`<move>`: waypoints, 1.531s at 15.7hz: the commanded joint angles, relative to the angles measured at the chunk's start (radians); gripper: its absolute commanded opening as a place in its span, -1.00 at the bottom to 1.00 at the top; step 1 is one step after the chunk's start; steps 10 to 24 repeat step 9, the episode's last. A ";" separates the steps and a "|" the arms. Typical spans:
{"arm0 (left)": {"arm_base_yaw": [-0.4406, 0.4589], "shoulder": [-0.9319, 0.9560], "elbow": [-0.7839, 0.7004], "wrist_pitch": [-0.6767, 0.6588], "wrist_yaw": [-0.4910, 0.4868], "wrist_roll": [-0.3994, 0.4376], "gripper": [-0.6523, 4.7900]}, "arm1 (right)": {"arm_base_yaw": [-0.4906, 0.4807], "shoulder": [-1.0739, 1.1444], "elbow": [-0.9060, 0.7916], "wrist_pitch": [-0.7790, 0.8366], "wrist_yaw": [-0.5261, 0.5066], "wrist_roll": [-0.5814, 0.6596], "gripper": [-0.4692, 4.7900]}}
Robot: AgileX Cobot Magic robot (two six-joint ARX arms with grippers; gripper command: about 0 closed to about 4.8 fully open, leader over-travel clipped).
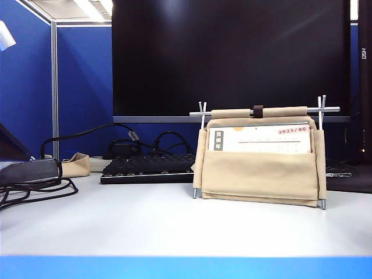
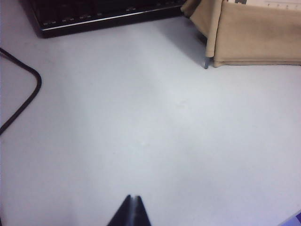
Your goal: Turn one page of the calendar.
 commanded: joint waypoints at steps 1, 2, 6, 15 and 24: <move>0.000 -0.002 -0.001 0.012 0.000 0.000 -0.77 | 0.001 0.000 -0.004 -0.009 0.002 0.001 -0.86; 0.000 -0.002 -0.001 0.012 0.000 0.000 -0.77 | 0.001 0.000 -0.004 -0.009 0.002 0.001 -0.86; 0.000 -0.002 -0.001 0.012 0.000 0.000 -0.77 | 0.001 0.000 -0.004 -0.009 0.001 0.001 -0.86; 0.000 -0.002 -0.001 0.012 0.000 0.000 -0.77 | 0.001 0.000 -0.004 -0.004 0.002 0.001 -0.85; 0.000 -0.002 -0.001 0.012 0.000 0.000 -0.77 | 0.001 0.000 -0.004 -0.004 0.002 0.001 -0.85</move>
